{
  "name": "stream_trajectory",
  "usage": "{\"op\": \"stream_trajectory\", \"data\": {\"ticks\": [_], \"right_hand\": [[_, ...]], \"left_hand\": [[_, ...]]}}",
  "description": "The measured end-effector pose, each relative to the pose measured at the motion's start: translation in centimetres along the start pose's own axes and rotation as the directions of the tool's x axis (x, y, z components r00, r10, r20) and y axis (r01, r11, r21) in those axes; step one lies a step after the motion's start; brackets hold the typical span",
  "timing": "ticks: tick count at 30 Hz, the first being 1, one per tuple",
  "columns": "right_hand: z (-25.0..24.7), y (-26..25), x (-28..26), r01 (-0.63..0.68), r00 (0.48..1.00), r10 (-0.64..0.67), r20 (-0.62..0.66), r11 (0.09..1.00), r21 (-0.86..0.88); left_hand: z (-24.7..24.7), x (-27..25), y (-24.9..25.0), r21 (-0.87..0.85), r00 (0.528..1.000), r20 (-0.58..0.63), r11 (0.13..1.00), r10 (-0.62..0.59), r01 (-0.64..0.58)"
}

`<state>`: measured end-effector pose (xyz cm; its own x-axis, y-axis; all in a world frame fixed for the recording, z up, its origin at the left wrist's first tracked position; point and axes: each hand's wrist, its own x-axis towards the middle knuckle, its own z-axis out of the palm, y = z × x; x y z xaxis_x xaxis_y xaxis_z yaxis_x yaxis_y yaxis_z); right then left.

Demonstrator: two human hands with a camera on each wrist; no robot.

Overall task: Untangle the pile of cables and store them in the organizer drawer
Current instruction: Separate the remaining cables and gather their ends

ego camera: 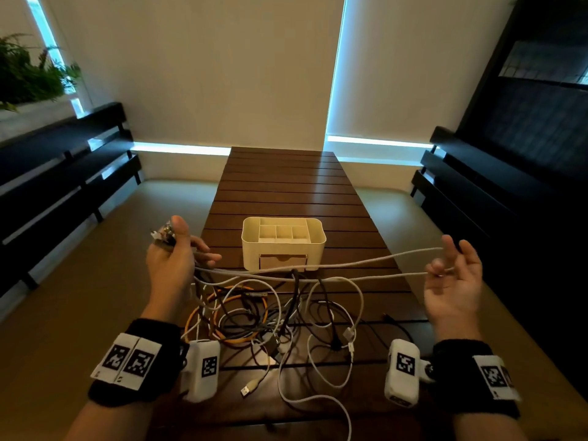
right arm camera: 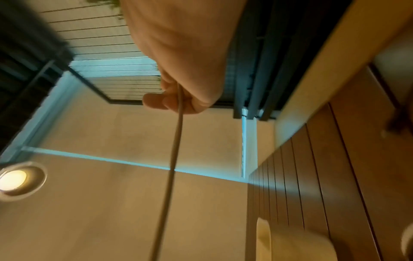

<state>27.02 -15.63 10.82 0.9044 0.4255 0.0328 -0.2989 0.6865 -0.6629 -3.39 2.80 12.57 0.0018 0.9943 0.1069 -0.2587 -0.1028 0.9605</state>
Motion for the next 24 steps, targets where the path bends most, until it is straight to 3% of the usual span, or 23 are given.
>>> {"op": "stream_trajectory", "data": {"ticks": [7, 9, 11, 12, 13, 14, 15, 16, 17, 18, 19, 20, 21, 22, 23, 24], "right_hand": [[-0.1, -0.5, 0.0, 0.156, 0.987, -0.159, -0.015, 0.979, -0.133], [-0.2, -0.4, -0.3, 0.167, 0.986, -0.169, 0.015, 0.950, -0.264], [-0.4, 0.1, -0.5, 0.066, 0.998, -0.046, 0.050, 0.847, -0.527], [-0.5, 0.6, -0.6, -0.019, 0.997, 0.066, 0.039, 0.708, -0.706], [-0.6, 1.4, -0.5, -0.093, 0.986, 0.167, -0.017, 0.459, -0.883], [-0.5, 2.2, -0.7, -0.112, 0.970, 0.231, -0.078, 0.141, -0.984], [0.2, 3.3, -1.1, -0.066, 0.965, 0.245, -0.097, -0.132, -0.989], [1.5, 4.1, -2.0, 0.026, 0.970, 0.238, -0.043, -0.280, -0.960], [3.2, 5.0, -3.1, 0.147, 0.963, 0.261, 0.071, -0.285, -0.947], [5.0, 5.8, -4.3, 0.283, 0.917, 0.337, 0.215, -0.167, -0.945], [7.1, 6.6, -5.7, 0.391, 0.825, 0.435, 0.359, 0.018, -0.920], [9.3, 7.3, -7.4, 0.436, 0.702, 0.543, 0.461, 0.184, -0.881], [11.1, 7.8, -8.7, 0.470, 0.576, 0.630, 0.521, 0.267, -0.841], [12.5, 8.4, -9.8, 0.522, 0.494, 0.664, 0.561, 0.289, -0.802], [13.4, 8.9, -10.4, 0.573, 0.467, 0.669, 0.578, 0.270, -0.774], [14.1, 9.2, -10.6, 0.606, 0.473, 0.659, 0.585, 0.238, -0.759]], "left_hand": [[0.1, -0.1, -0.1, -0.027, 0.999, 0.011, 0.999, -0.047, 0.048], [0.1, 0.1, 0.3, -0.092, 0.998, 0.013, 0.994, -0.060, 0.061], [0.1, 0.5, 1.0, -0.183, 0.998, 0.027, 0.981, -0.065, 0.069], [0.2, 0.6, 1.2, -0.207, 0.997, 0.050, 0.976, -0.065, 0.074], [0.3, 0.7, 1.3, -0.209, 0.994, 0.086, 0.975, -0.061, 0.078], [0.5, 0.7, 1.4, -0.189, 0.989, 0.137, 0.979, -0.055, 0.080], [0.8, 0.5, 1.3, -0.155, 0.980, 0.196, 0.985, -0.043, 0.074], [1.2, 0.3, 1.1, -0.113, 0.967, 0.253, 0.992, -0.028, 0.058], [1.6, 0.0, 0.8, -0.073, 0.953, 0.303, 0.997, -0.011, 0.035], [2.0, -0.4, 0.6, -0.041, 0.938, 0.348, 0.999, 0.000, 0.015], [2.5, -0.7, 0.5, -0.020, 0.922, 0.388, 1.000, 0.007, 0.001], [2.9, -1.0, 0.4, -0.011, 0.906, 0.423, 1.000, 0.011, -0.007], [3.4, -1.2, 0.4, -0.008, 0.896, 0.444, 1.000, 0.022, -0.020], [3.7, -1.3, 0.4, -0.005, 0.893, 0.449, 0.999, 0.036, -0.038], [3.8, -1.4, 0.5, 0.002, 0.895, 0.444, 0.998, 0.049, -0.055], [3.8, -1.5, 0.7, 0.006, 0.899, 0.434, 0.998, 0.058, -0.067]]}}
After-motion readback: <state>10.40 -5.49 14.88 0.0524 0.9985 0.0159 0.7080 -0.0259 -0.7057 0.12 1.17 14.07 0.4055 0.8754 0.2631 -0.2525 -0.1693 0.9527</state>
